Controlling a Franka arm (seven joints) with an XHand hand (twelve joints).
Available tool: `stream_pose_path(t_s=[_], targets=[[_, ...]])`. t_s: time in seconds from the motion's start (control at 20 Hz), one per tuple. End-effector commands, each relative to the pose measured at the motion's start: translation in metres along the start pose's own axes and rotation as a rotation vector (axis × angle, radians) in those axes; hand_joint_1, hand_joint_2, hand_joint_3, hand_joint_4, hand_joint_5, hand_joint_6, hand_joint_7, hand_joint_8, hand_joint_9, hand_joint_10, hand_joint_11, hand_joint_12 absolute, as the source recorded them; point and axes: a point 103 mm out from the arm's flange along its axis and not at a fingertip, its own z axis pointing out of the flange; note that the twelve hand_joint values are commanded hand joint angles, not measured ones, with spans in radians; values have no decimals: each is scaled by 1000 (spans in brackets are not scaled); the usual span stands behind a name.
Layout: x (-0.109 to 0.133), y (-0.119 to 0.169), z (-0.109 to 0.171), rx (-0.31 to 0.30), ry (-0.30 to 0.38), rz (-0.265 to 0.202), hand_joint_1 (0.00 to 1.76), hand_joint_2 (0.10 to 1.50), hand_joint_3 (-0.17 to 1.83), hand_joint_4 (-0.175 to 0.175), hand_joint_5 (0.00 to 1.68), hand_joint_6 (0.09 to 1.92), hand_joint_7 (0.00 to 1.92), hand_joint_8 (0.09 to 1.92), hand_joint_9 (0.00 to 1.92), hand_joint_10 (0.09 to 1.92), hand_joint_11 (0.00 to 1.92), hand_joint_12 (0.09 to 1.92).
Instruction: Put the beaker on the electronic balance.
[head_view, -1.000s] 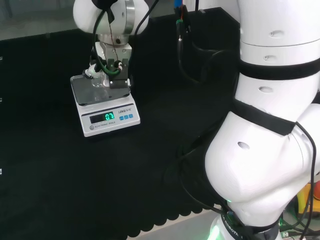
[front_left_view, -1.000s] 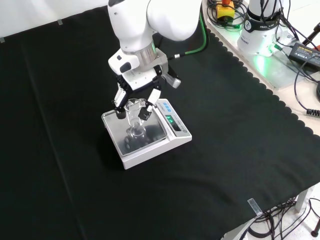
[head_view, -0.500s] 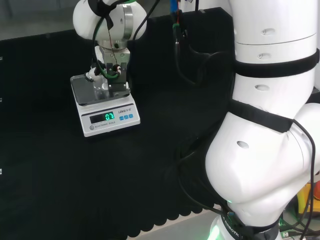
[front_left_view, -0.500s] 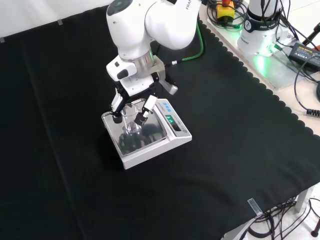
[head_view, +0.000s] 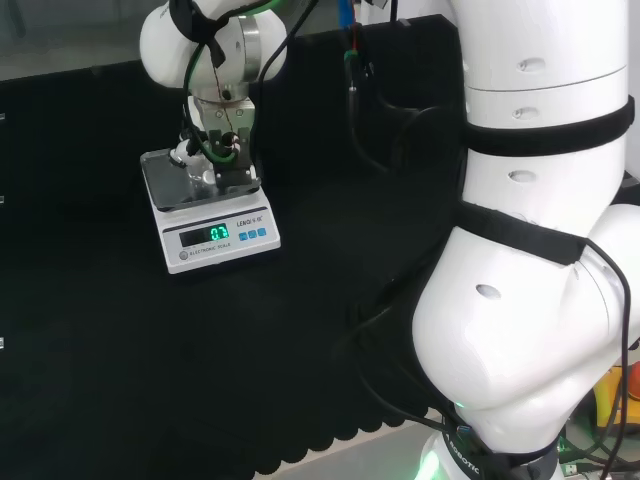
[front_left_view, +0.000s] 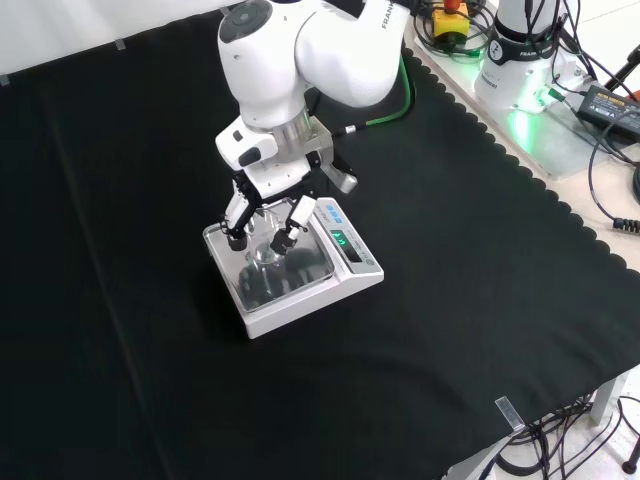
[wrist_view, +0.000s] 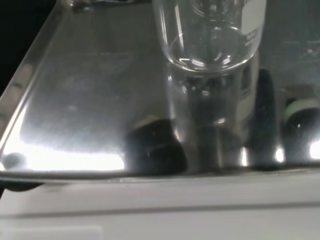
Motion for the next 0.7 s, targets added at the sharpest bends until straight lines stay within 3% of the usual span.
stream_pose_path(t_s=[0.05,0.35,0.7], targets=[[2,1,0,16,-17,4,1228,1168,-175,-155,749,786,891,755,1355,156,1375,606],[1,2,-1,27,-19,9,1093,1113,-175,-137,695,806,821,783,1385,138,1511,566],[4,0,-2,26,-44,0,963,1035,-175,-102,612,823,756,813,1260,122,1332,716]])
